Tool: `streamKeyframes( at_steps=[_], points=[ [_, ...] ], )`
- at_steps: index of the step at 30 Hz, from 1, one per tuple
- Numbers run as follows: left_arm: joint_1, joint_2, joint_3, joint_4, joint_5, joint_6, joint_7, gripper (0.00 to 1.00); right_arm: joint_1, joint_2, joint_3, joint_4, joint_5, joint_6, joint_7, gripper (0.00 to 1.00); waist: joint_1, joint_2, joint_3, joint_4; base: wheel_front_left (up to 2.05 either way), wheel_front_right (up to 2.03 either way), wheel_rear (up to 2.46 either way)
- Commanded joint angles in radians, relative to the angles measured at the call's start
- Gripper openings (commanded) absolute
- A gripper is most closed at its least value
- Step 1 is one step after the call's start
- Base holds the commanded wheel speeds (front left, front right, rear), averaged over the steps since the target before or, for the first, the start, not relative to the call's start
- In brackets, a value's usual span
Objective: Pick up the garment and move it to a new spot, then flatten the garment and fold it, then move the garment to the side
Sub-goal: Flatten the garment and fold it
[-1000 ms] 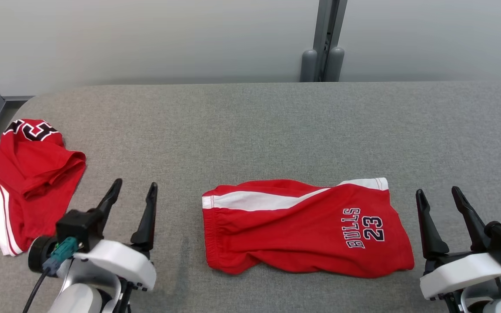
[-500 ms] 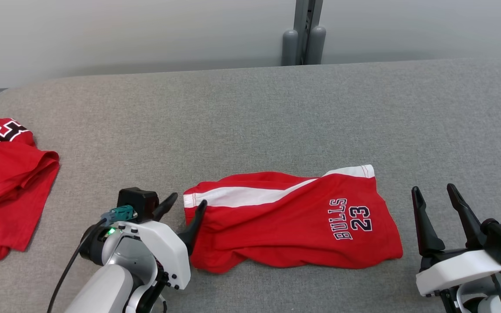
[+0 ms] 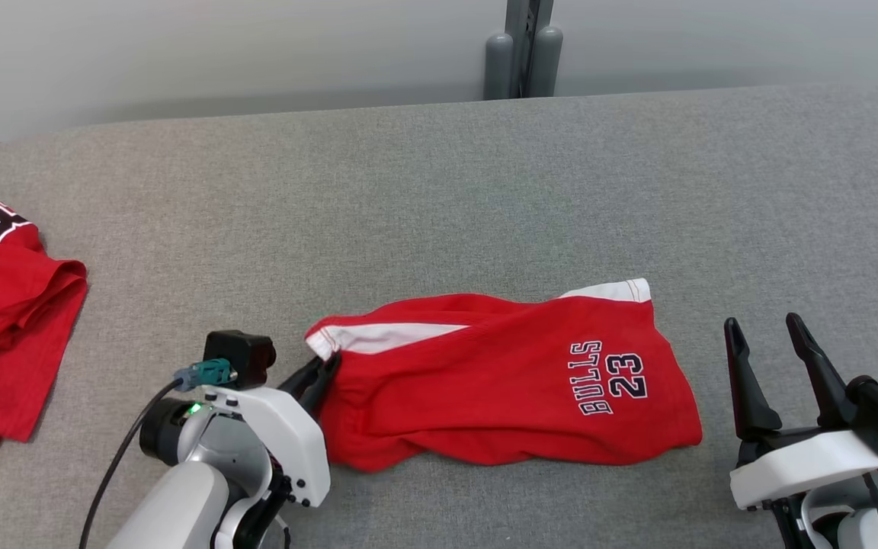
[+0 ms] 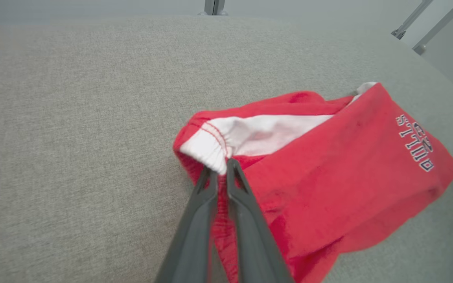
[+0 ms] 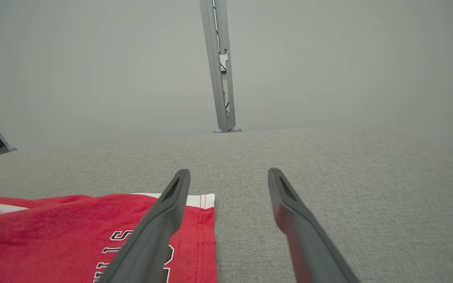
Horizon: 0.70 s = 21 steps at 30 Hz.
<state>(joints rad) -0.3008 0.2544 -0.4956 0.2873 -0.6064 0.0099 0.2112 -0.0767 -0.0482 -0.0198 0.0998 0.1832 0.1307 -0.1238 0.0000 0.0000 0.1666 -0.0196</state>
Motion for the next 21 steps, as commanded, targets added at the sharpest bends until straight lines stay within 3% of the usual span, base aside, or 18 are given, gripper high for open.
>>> streamKeyframes(
  at_steps=[1,12,21],
  points=[
    [-0.022,0.007,0.005,-0.005,0.01,0.002,-0.013,0.0,-0.013,-0.005,-0.005,-0.001,0.002,0.0,-0.006,1.0,0.0,0.0,0.002,-0.001,0.0,0.0,0.0],
    [-0.053,0.016,-0.008,-0.042,0.043,0.015,-0.038,0.0,-0.111,-0.036,-0.044,0.101,-0.02,0.0,0.02,1.0,0.0,0.0,0.059,0.017,0.0,0.0,0.0],
    [-0.107,0.005,-0.025,-0.052,0.062,0.003,-0.049,0.0,-0.296,-0.11,0.077,0.329,0.013,0.0,0.07,1.0,0.0,0.0,0.152,0.08,0.0,0.0,0.0]
  ],
)
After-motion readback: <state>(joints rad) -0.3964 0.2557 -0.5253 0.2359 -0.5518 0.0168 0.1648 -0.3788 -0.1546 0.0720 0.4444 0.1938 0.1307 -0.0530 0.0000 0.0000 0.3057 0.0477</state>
